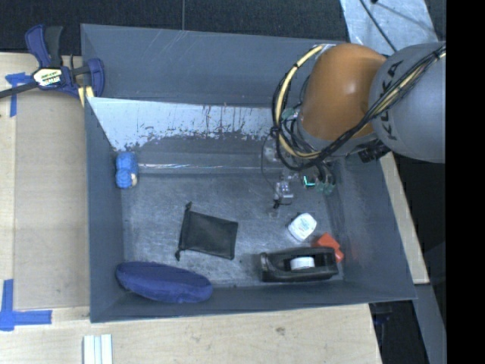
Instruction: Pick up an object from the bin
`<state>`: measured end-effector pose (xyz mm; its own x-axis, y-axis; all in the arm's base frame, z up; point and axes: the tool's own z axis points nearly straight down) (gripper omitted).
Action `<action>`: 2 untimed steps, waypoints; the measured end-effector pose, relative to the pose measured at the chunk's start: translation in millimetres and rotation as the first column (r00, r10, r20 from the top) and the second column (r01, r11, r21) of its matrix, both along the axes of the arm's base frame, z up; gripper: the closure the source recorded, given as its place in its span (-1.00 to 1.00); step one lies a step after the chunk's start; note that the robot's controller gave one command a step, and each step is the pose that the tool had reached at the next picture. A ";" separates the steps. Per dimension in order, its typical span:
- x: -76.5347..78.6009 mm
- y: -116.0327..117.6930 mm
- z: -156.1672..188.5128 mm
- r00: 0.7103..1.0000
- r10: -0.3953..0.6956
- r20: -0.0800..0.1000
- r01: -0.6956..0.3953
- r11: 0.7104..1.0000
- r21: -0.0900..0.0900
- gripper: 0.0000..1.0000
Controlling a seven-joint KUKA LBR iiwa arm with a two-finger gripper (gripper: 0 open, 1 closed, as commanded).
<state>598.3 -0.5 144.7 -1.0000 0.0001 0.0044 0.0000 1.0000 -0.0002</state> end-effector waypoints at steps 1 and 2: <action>-17.6 -69.4 -75.5 0.955 0.296 0.003 -0.296 0.955 -0.001 -1.00; -67.5 -123.9 -72.7 0.812 0.583 0.010 -0.583 0.812 0.014 -1.00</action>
Offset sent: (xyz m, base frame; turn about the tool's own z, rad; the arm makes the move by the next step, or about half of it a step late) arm -0.0172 -0.0670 -0.0747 -0.3051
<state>530.7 -124.4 72.0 -0.8123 -0.5832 -0.0055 -0.5832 0.8122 0.0140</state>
